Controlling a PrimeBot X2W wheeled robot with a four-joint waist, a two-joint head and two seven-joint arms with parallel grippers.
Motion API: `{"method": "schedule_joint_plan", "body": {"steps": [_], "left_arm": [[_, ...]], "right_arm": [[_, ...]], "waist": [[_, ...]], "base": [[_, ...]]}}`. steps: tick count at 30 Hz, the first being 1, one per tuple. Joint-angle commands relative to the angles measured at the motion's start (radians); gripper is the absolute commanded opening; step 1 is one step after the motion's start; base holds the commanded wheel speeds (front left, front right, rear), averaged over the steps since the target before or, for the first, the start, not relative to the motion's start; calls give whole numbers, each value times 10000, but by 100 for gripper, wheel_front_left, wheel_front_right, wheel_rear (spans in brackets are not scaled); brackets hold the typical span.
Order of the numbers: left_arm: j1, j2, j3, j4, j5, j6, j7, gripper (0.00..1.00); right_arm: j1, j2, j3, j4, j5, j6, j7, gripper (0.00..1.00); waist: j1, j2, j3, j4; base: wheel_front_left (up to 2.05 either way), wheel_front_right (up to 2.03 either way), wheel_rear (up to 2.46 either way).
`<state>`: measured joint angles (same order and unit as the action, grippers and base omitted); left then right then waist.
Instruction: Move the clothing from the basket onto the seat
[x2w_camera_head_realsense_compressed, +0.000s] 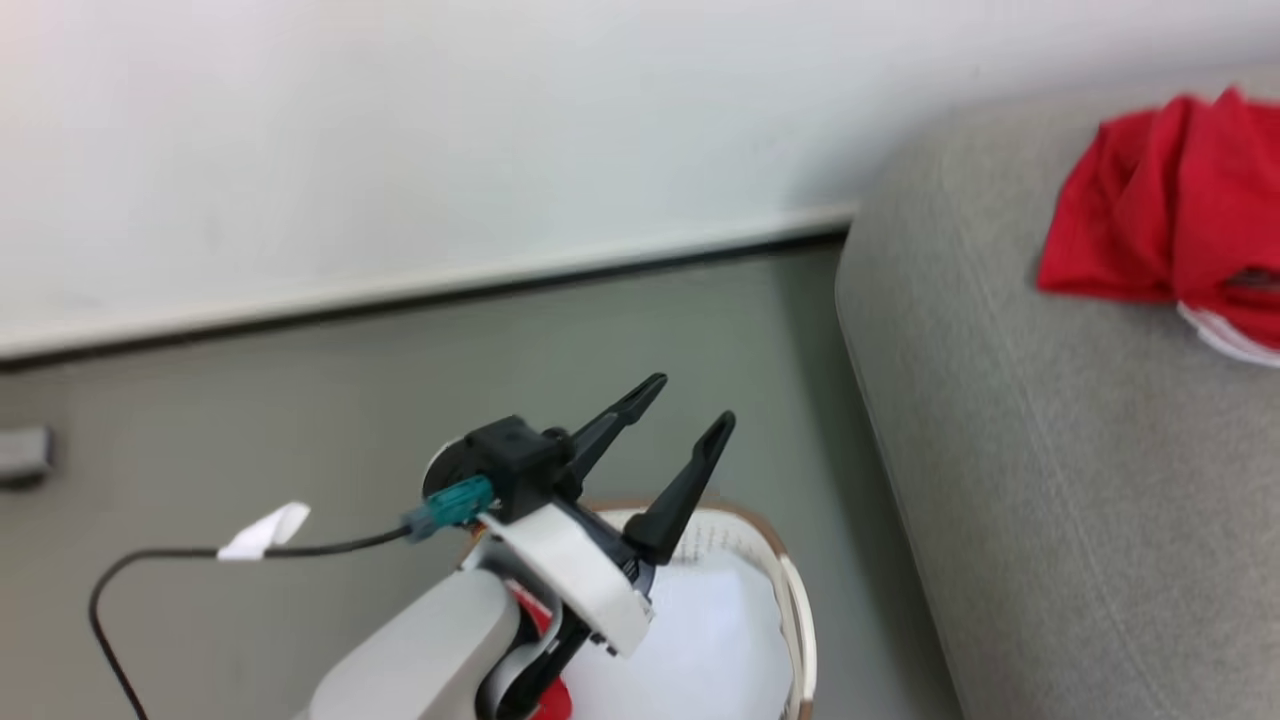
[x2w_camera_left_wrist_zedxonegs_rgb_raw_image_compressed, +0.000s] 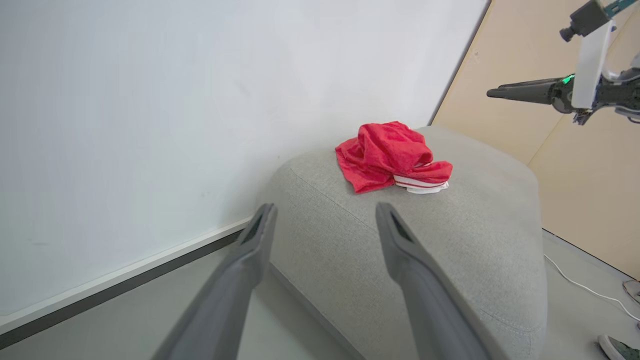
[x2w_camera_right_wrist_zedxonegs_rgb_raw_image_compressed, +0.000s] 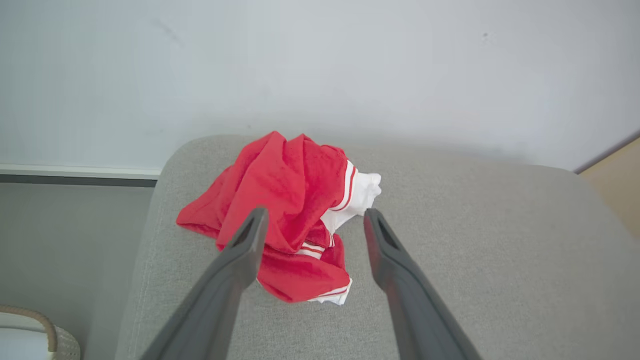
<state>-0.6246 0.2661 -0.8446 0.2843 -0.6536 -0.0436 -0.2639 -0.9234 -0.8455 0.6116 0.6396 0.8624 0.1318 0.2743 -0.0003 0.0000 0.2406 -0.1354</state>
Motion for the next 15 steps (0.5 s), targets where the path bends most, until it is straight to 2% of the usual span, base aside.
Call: {"method": "schedule_joint_plan", "body": {"steps": [1,4,8,15], "left_arm": [[384,-2,182,-116,-199,-56,-2,100],[729,141,562,-245,-123,0,-3,100],[1190,353,1279,-374,-236,214,-4,100],[2136,850,2988,-721,-247,701,-5,100]], "right_arm": [[271,-90,23,-324,-23,-22,-248,100],[532,-223,-136,-981,8,-22,-698,100],[1014,90,-706,-1857,-8,-22,-1586,100],[2697,1395,-1921,-3225,-609,-22,-3056,100]], "waist": [[3,0,-867,304],[3,0,-1287,458],[3,0,-1716,633],[3,0,-2104,812]], "base": [[0,0,0],[0,0,0],[0,0,0],[0,0,0]]}}
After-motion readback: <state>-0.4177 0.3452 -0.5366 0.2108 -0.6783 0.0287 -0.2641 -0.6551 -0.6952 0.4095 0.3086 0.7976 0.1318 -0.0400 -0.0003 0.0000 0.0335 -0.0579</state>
